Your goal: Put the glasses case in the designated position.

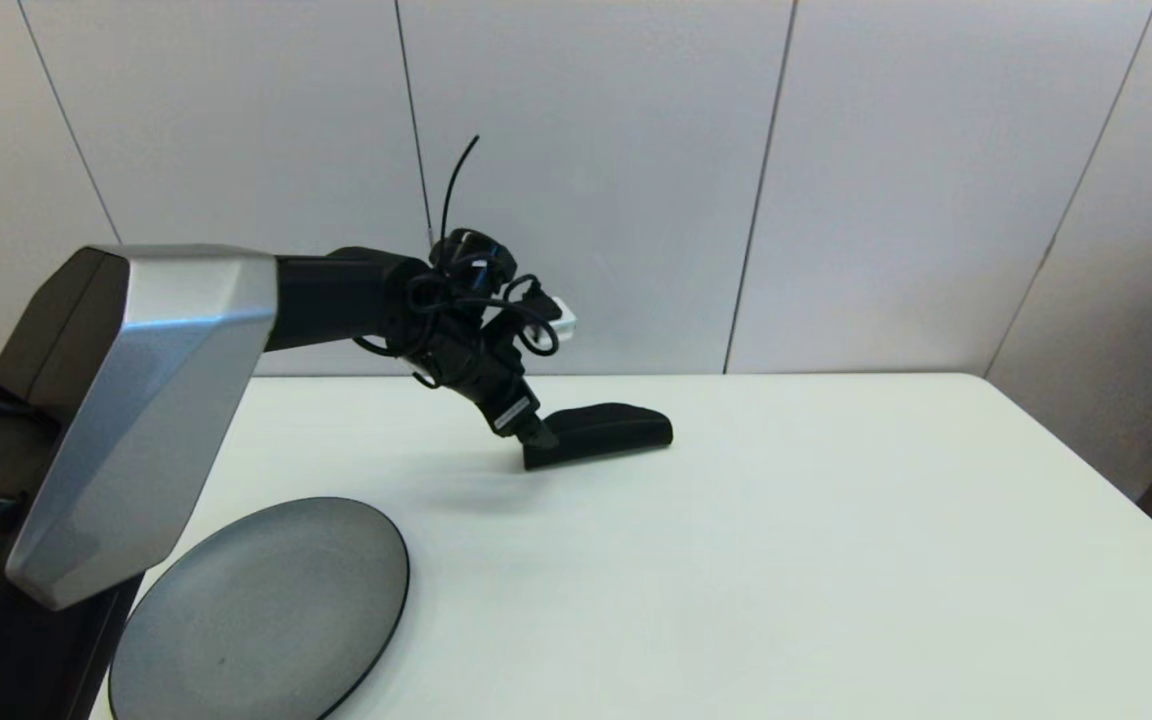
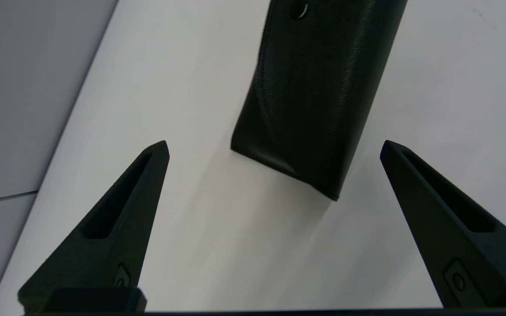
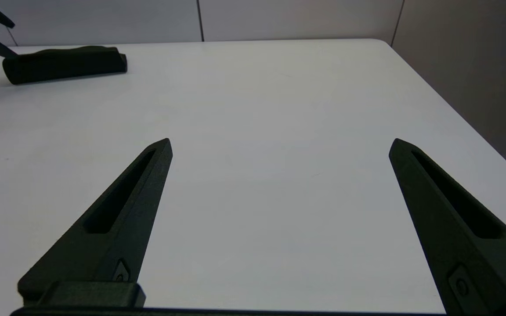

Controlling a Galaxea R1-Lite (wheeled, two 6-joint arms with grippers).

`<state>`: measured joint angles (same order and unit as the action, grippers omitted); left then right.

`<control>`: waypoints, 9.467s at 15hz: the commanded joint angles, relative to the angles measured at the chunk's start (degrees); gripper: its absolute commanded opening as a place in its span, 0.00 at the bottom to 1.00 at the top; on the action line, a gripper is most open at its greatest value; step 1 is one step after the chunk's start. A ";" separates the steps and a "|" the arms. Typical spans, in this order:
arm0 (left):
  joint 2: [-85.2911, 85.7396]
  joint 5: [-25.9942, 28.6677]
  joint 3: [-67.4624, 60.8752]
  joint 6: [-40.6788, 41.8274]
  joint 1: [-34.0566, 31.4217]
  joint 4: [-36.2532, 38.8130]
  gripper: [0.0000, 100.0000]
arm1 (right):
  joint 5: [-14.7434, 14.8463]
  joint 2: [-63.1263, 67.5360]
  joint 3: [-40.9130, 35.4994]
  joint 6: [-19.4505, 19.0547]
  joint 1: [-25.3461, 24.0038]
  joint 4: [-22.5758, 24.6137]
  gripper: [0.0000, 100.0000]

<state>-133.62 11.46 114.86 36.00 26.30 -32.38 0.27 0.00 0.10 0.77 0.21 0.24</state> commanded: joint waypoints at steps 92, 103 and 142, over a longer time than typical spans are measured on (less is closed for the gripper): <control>30.53 -16.29 -28.64 -88.91 13.70 -26.07 0.00 | 0.00 0.00 -0.01 0.02 -0.03 0.02 1.00; 29.21 -15.24 -27.94 -89.88 13.43 -25.98 0.00 | 0.00 0.00 -0.01 0.02 -0.03 0.02 1.00; 113.23 4.36 -88.32 -20.62 -29.72 36.07 1.00 | 0.08 0.00 -0.01 0.02 -0.03 0.02 1.00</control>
<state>-30.45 16.34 32.77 20.37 -3.38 0.13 0.29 0.00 0.10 0.79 0.18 0.24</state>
